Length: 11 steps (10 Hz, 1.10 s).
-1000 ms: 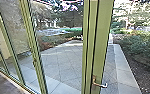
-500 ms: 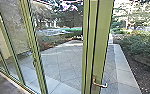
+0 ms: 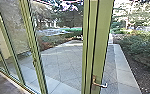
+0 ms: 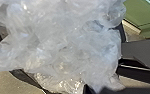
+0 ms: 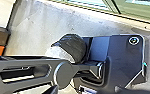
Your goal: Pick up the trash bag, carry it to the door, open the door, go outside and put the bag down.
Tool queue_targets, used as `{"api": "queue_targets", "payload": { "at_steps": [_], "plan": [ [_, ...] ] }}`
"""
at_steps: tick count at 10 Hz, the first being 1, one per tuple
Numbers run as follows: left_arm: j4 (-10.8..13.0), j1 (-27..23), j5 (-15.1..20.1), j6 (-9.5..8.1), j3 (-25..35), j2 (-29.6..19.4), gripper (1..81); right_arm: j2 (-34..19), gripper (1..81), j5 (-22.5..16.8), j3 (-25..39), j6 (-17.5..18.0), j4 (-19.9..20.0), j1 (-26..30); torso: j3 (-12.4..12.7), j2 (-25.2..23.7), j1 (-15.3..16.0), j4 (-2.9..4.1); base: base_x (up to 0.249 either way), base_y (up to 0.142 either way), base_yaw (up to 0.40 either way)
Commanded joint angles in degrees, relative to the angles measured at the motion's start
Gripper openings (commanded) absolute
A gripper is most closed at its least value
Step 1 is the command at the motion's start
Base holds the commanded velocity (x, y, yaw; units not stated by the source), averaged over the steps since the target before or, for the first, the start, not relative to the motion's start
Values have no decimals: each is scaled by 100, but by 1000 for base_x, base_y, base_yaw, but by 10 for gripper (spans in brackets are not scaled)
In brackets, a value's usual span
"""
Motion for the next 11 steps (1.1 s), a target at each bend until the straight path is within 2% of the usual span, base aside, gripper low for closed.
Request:
{"api": "queue_targets", "payload": {
  "at_steps": [1, 3, 4, 7, 10, 11],
  "plan": [
    [-12, -234, 378, 14, 37, 32, 10, -1002, 811, -252, 883, -6, 206, 694, 0, 0, 0, 0, 0, 0, 0],
    [-21, -242, 378, 14, 37, 58, 10, -1363, 811, -366, 1165, -6, 451, 1098, 0, 0, 0, 0, 0, 0, 0],
    [-21, -234, 378, 14, 37, 58, 10, -1495, 811, -559, 1271, -6, 584, 1388, 0, 0, 0, 0, 0, 0, 0],
    [-22, -234, 378, 14, 37, 67, 10, -1645, 811, -1403, 1464, 3, 926, 2380, 0, 0, 0, -2, 0, 0, 0],
    [-21, -251, 378, 6, 37, 110, 10, -2101, 811, -2088, 1666, 12, 1217, 3374, 0, 0, 0, -2, 0, 0, 0],
    [-21, -260, 378, 6, 37, 119, 10, -2164, 811, -2361, 1675, 117, 1252, 3769, 0, 0, 0, -2, 0, 0, 0]
  ]
}}
